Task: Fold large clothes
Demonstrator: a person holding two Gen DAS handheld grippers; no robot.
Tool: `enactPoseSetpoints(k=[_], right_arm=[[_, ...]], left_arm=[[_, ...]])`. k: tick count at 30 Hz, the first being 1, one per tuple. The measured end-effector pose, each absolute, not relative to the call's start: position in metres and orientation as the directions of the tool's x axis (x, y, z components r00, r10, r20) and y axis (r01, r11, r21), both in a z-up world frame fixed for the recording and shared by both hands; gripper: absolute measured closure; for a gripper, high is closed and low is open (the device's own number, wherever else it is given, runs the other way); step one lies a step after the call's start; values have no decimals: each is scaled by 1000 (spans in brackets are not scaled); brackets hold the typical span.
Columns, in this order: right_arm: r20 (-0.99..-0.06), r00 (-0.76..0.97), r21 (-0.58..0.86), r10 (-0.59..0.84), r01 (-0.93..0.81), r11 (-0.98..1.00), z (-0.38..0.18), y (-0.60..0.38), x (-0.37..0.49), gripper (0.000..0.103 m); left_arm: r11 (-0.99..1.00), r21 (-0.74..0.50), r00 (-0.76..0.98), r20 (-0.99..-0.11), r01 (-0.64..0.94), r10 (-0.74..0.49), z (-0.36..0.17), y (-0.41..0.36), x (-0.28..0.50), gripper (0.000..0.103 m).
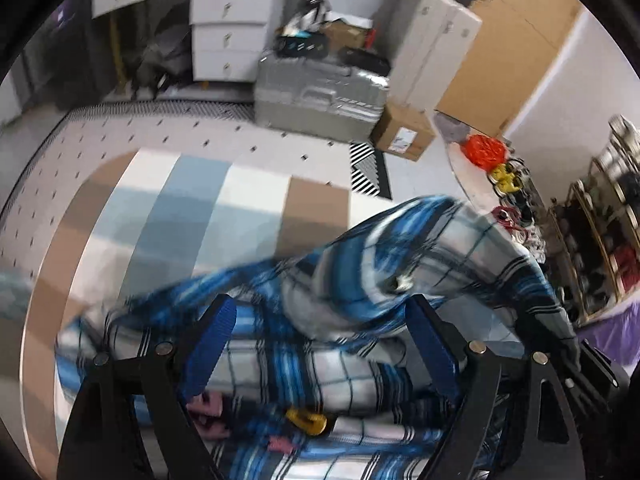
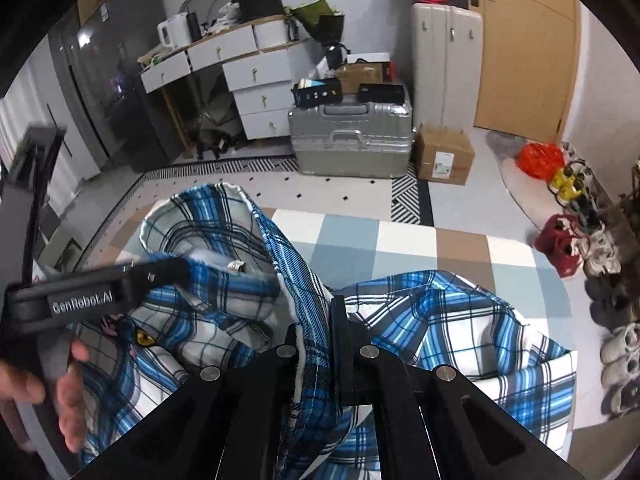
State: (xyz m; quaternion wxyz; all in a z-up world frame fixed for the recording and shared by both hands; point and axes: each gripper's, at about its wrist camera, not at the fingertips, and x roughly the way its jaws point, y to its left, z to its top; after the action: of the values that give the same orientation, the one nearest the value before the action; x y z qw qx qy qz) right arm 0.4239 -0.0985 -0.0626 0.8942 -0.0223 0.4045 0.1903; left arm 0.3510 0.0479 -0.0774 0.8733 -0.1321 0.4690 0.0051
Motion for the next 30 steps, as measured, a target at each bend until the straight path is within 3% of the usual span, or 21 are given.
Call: enactPoseSetpoints(k=[5, 9, 11, 12, 13, 23, 27, 30], right_arm=[[-728, 608, 96, 317, -368, 925, -62, -97, 421, 100], [-711, 626, 96, 320, -365, 926, -53, -98, 412, 100], [-707, 627, 100, 326, -369, 924, -50, -99, 409, 100], [-704, 628, 95, 332, -380, 920, -48, -100, 406, 100], [-700, 636, 74, 324, -386, 919, -46, -99, 404, 100], [-621, 727, -22, 293, -389, 921, -7, -104, 366, 100], [-527, 778, -12, 342, -409, 912, 18, -116, 313, 100], [-519, 771, 26, 369, -417, 908, 20, -127, 279, 100]], left_arm=[[970, -234, 640, -755, -63, -141, -53, 45, 341, 19], [994, -111, 587, -806, -25, -75, -66, 31, 359, 20], [996, -85, 564, -824, -27, -55, -77, 31, 364, 41], [996, -89, 550, -833, -29, -59, -79, 32, 365, 75], [995, -91, 531, -845, -36, -58, -83, 34, 366, 100], [994, -108, 641, -762, 12, -90, -31, 39, 305, 103], [989, -139, 690, -712, 48, -133, -14, 43, 259, 103], [983, -166, 709, -684, 81, -174, -14, 47, 212, 103]])
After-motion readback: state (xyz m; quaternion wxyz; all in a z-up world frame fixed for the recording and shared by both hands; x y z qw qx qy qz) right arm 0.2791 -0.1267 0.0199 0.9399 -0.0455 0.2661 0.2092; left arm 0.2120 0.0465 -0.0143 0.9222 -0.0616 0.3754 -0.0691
